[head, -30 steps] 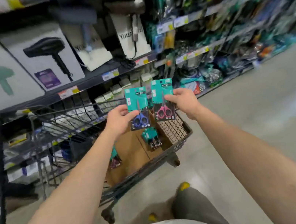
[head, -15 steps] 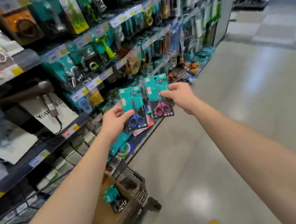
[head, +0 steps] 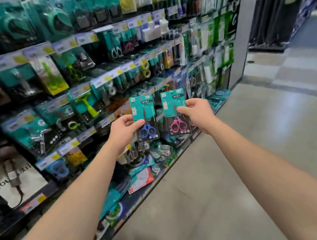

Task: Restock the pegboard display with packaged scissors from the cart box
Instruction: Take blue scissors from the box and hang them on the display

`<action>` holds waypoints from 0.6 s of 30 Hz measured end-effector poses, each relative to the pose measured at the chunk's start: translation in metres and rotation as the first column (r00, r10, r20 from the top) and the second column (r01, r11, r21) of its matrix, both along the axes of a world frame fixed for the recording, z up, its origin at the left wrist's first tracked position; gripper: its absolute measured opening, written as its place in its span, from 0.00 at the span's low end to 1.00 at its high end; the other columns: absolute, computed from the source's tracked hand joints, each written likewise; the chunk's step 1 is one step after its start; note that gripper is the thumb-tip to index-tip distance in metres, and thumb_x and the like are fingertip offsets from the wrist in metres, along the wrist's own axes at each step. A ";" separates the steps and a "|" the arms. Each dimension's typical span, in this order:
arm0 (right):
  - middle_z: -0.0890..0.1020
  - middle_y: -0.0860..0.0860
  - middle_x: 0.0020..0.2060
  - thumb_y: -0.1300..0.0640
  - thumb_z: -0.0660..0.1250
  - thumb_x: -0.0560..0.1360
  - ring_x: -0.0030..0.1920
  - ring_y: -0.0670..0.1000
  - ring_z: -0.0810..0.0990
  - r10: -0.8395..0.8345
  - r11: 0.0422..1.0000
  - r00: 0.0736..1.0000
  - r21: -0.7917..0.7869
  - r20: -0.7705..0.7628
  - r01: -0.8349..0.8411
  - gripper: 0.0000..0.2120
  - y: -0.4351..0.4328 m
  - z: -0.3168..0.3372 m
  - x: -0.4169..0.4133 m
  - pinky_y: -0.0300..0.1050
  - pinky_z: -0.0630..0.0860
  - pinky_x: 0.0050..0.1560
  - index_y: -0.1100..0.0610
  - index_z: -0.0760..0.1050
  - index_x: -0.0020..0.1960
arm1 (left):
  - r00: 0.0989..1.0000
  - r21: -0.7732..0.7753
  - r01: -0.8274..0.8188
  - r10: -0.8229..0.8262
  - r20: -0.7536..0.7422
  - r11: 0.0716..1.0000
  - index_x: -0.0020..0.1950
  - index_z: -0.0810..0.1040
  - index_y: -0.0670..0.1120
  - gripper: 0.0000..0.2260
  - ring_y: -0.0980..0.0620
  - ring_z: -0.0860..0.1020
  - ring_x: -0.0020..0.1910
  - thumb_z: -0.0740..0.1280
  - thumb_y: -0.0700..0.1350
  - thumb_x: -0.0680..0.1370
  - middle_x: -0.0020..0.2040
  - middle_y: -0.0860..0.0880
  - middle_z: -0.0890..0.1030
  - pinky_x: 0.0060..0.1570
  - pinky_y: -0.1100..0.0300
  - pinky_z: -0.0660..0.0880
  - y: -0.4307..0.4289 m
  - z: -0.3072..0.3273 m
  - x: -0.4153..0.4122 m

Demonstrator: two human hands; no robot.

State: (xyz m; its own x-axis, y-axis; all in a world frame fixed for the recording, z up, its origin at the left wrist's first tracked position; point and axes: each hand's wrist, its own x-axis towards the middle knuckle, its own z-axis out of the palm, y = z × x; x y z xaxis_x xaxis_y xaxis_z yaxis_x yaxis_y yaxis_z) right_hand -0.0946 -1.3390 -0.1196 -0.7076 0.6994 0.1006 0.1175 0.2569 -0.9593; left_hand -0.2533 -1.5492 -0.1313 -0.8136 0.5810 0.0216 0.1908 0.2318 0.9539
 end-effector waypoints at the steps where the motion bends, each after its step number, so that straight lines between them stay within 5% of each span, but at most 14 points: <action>1: 0.84 0.47 0.45 0.57 0.74 0.78 0.46 0.45 0.82 0.005 1.000 1.000 -0.005 -0.002 -0.005 0.05 0.016 0.001 -0.008 0.41 0.78 0.47 0.56 0.83 0.54 | 1.000 -0.003 0.005 -0.005 -0.013 1.000 0.61 0.82 0.47 0.14 0.56 0.84 0.51 0.76 0.49 0.77 0.55 0.52 0.86 0.43 0.67 0.79 0.014 0.001 -0.008; 4: 0.86 0.49 0.49 0.56 0.74 0.78 0.51 0.50 0.84 0.010 1.000 1.000 -0.004 0.000 -0.010 0.07 0.066 0.005 -0.042 0.48 0.80 0.55 0.55 0.83 0.55 | 0.999 -0.025 -0.005 0.004 -0.038 1.000 0.63 0.82 0.48 0.22 0.54 0.85 0.53 0.78 0.56 0.74 0.57 0.51 0.86 0.49 0.60 0.81 0.060 0.003 -0.039; 7: 0.87 0.50 0.52 0.54 0.74 0.77 0.53 0.52 0.85 0.022 1.000 1.000 0.019 0.010 -0.023 0.08 0.124 0.008 -0.087 0.53 0.81 0.57 0.56 0.84 0.55 | 0.998 0.000 -0.011 0.011 -0.060 1.000 0.61 0.82 0.47 0.15 0.55 0.85 0.48 0.76 0.50 0.77 0.55 0.49 0.86 0.42 0.65 0.80 0.113 0.010 -0.075; 11: 0.87 0.51 0.53 0.54 0.74 0.77 0.55 0.52 0.85 0.053 0.999 0.999 0.003 0.010 -0.053 0.12 0.200 0.017 -0.153 0.50 0.81 0.55 0.57 0.83 0.59 | 0.995 0.029 -0.034 0.036 -0.091 0.999 0.60 0.83 0.49 0.14 0.54 0.84 0.55 0.77 0.49 0.76 0.55 0.53 0.86 0.57 0.56 0.81 0.188 0.023 -0.130; 18: 0.87 0.50 0.53 0.54 0.74 0.78 0.54 0.50 0.84 0.134 0.991 0.991 -0.012 0.009 -0.134 0.12 0.307 0.036 -0.243 0.47 0.78 0.52 0.58 0.83 0.59 | 0.988 -0.012 -0.116 0.114 -0.107 0.993 0.67 0.80 0.46 0.23 0.53 0.82 0.57 0.78 0.53 0.75 0.58 0.51 0.84 0.59 0.56 0.79 0.291 0.041 -0.209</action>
State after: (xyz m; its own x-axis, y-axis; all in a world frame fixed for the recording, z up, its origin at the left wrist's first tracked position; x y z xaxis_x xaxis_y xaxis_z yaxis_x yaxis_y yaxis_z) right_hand -0.3375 -1.0322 -0.0838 -0.7959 0.5993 0.0860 0.0922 0.2603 -0.9611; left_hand -0.4618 -1.2580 -0.0908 -0.8687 0.4847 0.1018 0.2617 0.2748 0.9252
